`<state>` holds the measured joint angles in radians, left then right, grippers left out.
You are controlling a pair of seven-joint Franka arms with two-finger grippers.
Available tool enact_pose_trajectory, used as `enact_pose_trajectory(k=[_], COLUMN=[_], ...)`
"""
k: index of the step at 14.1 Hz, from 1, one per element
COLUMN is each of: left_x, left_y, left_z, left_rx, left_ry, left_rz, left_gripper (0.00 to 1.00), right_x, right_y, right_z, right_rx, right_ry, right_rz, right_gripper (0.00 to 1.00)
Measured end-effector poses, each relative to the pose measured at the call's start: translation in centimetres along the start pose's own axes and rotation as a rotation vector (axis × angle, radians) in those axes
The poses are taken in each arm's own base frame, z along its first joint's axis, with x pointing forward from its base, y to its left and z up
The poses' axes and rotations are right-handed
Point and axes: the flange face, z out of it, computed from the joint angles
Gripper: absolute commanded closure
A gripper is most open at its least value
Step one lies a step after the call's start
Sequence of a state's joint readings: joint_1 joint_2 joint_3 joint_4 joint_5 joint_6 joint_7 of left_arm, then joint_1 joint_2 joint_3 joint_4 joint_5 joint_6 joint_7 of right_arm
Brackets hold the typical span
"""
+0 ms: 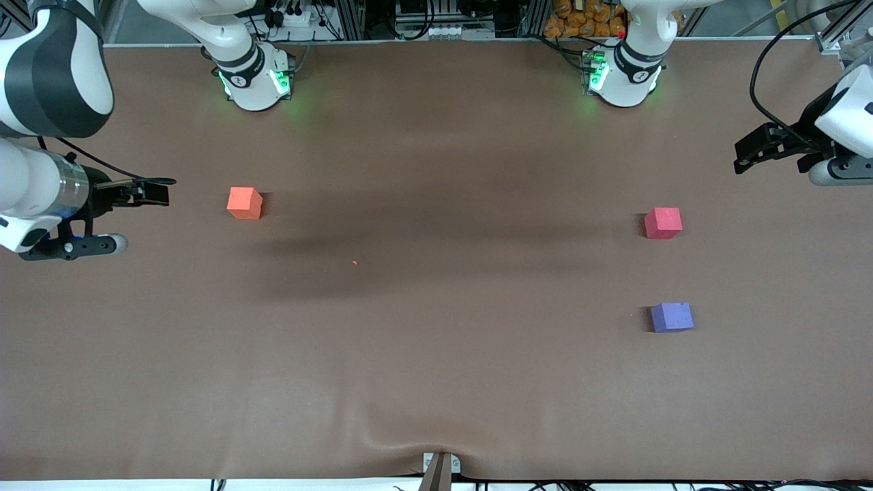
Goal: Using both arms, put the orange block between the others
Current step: 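Reach the right gripper down to the orange cube and grasp it, then lift the orange cube with the right gripper and carry it toward the table middle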
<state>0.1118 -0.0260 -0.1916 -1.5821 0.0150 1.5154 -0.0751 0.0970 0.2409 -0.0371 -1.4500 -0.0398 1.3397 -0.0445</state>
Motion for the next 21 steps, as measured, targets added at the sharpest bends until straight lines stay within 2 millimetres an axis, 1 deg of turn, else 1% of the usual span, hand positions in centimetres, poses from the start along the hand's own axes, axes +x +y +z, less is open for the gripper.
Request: enact_pose_trajectory(k=[1, 2, 4, 5, 6, 8, 10, 12, 13, 14, 15, 18, 20, 21], left_x=[0.1, 0.2, 0.3, 0.3, 0.3, 0.3, 0.4, 0.5, 0.5, 0.6, 0.6, 0.6, 0.6, 0.7], left_y=[0.0, 0.0, 0.0, 0.0, 0.0, 0.0, 0.0, 0.0, 0.0, 0.0, 0.0, 0.0, 0.0, 0.0], left_z=[0.1, 0.2, 0.3, 0.4, 0.4, 0.5, 0.6, 0.8, 0.8, 0.9, 0.9, 0.9, 1.1, 1.1], left_rx=[0.000, -0.001, -0.001, -0.001, -0.001, -0.001, -0.001, -0.002, -0.002, -0.002, -0.002, -0.002, -0.002, -0.002], left_ry=[0.000, 0.000, -0.002, -0.003, -0.003, -0.005, -0.007, -0.008, -0.008, -0.009, -0.009, -0.009, -0.012, -0.013], left_rz=[0.000, 0.000, 0.001, 0.001, 0.001, 0.001, 0.001, 0.001, 0.001, 0.001, 0.001, 0.001, 0.002, 0.002], left_gripper=[0.00, 0.00, 0.00, 0.00, 0.00, 0.00, 0.00, 0.00, 0.00, 0.00, 0.00, 0.00, 0.00, 0.00], right_x=[1.0, 2.7, 6.4, 7.6, 8.2, 8.5, 8.3, 7.3, 6.5, 5.7, 4.8, 2.5, 1.6, 1.4], right_y=[-0.1, -0.3, 0.0, 0.4, 0.8, 0.9, 0.4, -0.2, -0.4, -0.5, -0.8, -2.1, -2.9, -2.9], right_z=[1.7, 4.2, 10.0, 12.3, 14.1, 17.7, 22.3, 27.2, 29.1, 30.5, 31.4, 33.3, 34.6, 35.2], right_rx=[0.003, 0.003, 0.003, 0.006, 0.009, 0.013, 0.015, 0.027, 0.031, 0.041, 0.066, 0.129, 0.131, 0.130], right_ry=[-0.029, -0.063, -0.126, -0.156, -0.184, -0.202, -0.205, -0.218, -0.233, -0.254, -0.275, -0.316, -0.321, -0.322], right_rz=[-0.003, -0.005, -0.003, 0.003, 0.008, 0.008, -0.001, -0.005, -0.006, -0.003, 0.005, 0.019, 0.015, 0.016], right_gripper=[0.00, 0.00, 0.00, 0.00, 0.00, 0.00, 0.00, 0.00, 0.00, 0.00, 0.00, 0.00, 0.00, 0.00])
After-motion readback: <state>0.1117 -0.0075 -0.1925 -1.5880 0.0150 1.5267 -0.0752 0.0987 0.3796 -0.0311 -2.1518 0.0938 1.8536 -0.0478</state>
